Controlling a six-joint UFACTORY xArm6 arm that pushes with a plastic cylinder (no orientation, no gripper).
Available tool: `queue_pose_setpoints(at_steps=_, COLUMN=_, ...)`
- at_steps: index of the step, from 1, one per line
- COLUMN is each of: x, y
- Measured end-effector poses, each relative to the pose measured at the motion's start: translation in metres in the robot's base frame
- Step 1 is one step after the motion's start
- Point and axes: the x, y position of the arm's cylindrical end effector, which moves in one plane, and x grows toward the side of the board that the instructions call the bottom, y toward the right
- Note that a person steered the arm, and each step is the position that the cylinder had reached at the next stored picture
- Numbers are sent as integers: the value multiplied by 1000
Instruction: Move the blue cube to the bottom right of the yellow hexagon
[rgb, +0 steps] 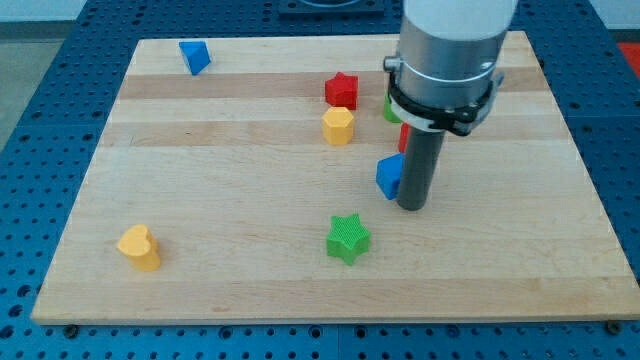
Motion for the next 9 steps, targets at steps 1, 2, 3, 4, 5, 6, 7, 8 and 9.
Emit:
queue_pose_setpoints(at_steps=1, x=-1, y=-17)
queue_pose_setpoints(at_steps=2, x=-1, y=-30)
queue_pose_setpoints(at_steps=3, x=6, y=-18)
queue_pose_setpoints(at_steps=4, x=6, y=7)
queue_pose_setpoints(at_steps=5, x=-3, y=11)
queue_pose_setpoints(at_steps=6, x=-9, y=11)
queue_pose_setpoints(at_steps=7, x=-11, y=10)
queue_pose_setpoints(at_steps=8, x=-13, y=2)
queue_pose_setpoints(at_steps=9, x=-14, y=-12)
